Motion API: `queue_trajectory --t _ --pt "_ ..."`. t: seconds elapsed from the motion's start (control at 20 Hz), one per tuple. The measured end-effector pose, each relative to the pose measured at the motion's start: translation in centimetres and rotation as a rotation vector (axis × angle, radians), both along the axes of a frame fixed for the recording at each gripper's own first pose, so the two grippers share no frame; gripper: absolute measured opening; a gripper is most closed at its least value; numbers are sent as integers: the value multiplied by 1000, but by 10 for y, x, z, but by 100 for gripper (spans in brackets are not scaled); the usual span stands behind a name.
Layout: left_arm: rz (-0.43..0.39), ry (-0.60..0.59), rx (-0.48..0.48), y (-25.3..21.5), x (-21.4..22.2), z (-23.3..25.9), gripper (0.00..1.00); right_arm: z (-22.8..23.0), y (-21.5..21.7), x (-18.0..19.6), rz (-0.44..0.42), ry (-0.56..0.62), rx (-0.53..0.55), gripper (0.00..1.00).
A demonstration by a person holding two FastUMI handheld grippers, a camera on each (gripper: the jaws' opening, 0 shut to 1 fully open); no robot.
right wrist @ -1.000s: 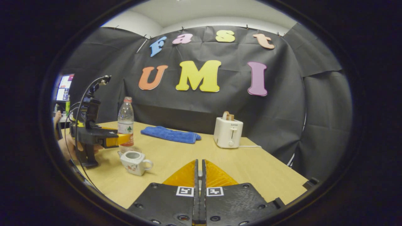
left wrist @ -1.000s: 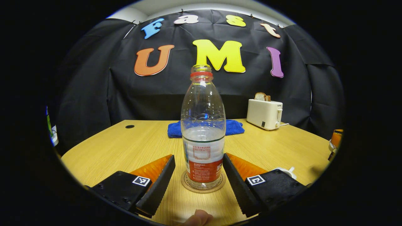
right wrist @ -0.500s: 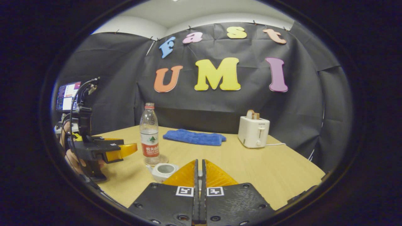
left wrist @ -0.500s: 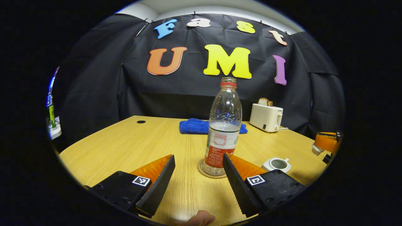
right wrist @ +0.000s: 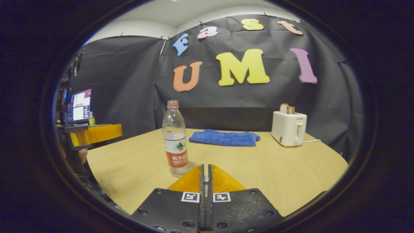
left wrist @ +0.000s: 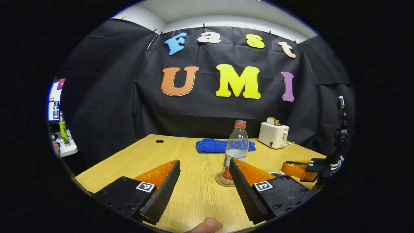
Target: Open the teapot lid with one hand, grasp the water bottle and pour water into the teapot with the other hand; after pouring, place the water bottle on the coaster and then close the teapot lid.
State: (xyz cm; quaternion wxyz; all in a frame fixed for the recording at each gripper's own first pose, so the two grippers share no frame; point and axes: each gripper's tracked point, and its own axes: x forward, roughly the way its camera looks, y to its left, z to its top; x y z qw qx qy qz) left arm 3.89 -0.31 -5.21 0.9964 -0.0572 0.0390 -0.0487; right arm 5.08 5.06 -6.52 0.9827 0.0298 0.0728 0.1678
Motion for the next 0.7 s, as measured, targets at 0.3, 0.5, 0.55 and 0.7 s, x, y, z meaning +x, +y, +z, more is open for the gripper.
queue_trajectory --t 0.3,0.5,0.55,0.7 --pt "43 22 6 27 -11 4 95 -5 6 20 -15 23 13 1" --pt "40 40 -1 32 -7 1 95 -9 12 22 -7 28 0 2" --pt "36 41 -1 31 -8 1 100 -9 13 21 -7 27 -2 2" --pt "-4 42 -27 20 -10 2 95 -10 16 19 0 31 -8 2"
